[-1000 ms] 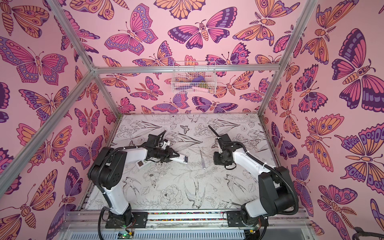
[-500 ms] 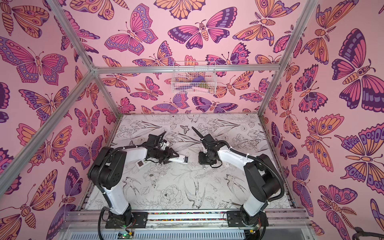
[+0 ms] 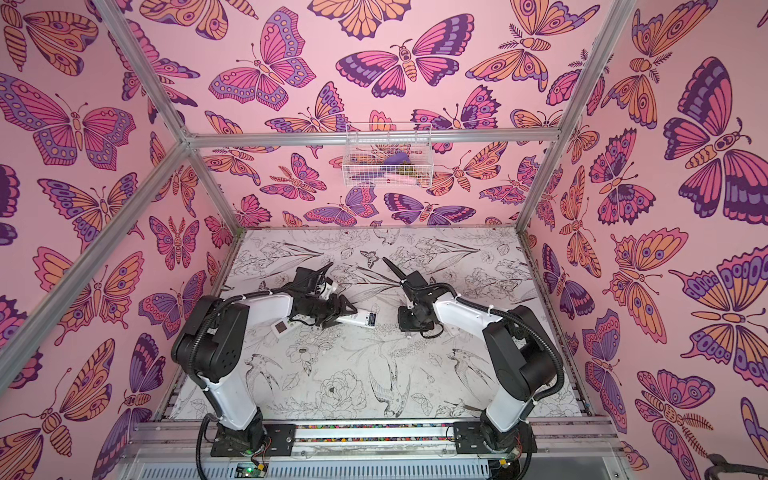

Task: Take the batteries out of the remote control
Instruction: 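Reach the right gripper to the clear-handled screwdriver and close on its handle, then lift the screwdriver with the right gripper while the left gripper sets the remote down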

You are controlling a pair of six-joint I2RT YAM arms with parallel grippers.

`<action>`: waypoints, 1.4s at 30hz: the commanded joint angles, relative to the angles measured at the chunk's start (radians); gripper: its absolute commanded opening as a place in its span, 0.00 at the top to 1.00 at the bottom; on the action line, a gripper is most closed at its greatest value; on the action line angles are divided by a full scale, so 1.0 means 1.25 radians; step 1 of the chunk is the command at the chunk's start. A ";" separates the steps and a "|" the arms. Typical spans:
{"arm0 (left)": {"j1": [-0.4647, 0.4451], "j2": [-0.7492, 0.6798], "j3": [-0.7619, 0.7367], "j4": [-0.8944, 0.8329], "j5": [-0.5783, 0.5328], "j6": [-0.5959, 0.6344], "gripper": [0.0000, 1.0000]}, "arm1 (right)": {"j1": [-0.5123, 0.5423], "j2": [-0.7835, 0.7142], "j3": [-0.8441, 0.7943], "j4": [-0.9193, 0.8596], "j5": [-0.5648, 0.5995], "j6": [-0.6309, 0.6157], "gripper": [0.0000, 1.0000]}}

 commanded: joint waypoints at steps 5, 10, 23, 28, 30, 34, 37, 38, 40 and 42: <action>0.007 -0.035 -0.022 -0.056 -0.062 0.038 0.20 | 0.018 0.041 -0.003 -0.012 0.023 -0.021 0.62; 0.008 -0.050 -0.024 -0.063 -0.073 0.048 0.16 | 0.018 0.056 -0.012 0.001 0.035 -0.028 0.67; 0.045 -0.186 -0.028 -0.076 -0.095 0.128 0.07 | 0.012 0.037 0.016 -0.009 0.027 -0.145 0.84; 0.054 -0.230 0.012 -0.103 -0.059 0.225 0.02 | 0.009 -0.033 0.015 0.013 -0.036 -0.218 0.87; 0.061 -0.241 0.030 -0.111 -0.038 0.253 0.02 | 0.009 -0.058 0.014 0.023 -0.058 -0.249 0.90; 0.079 -0.260 0.069 -0.146 0.042 0.324 0.02 | 0.009 -0.111 0.005 0.047 -0.099 -0.286 0.92; 0.094 -0.271 0.084 -0.157 0.109 0.356 0.02 | 0.009 -0.153 -0.029 0.111 -0.169 -0.323 0.92; 0.096 -0.276 0.090 -0.169 0.130 0.364 0.02 | 0.010 -0.165 -0.039 0.132 -0.187 -0.334 0.93; 0.104 -0.284 0.094 -0.179 0.150 0.354 0.03 | 0.016 -0.186 -0.045 0.150 -0.180 -0.346 0.94; 0.108 -0.286 0.095 -0.177 0.154 0.325 0.05 | 0.035 -0.202 -0.046 0.155 -0.139 -0.389 0.95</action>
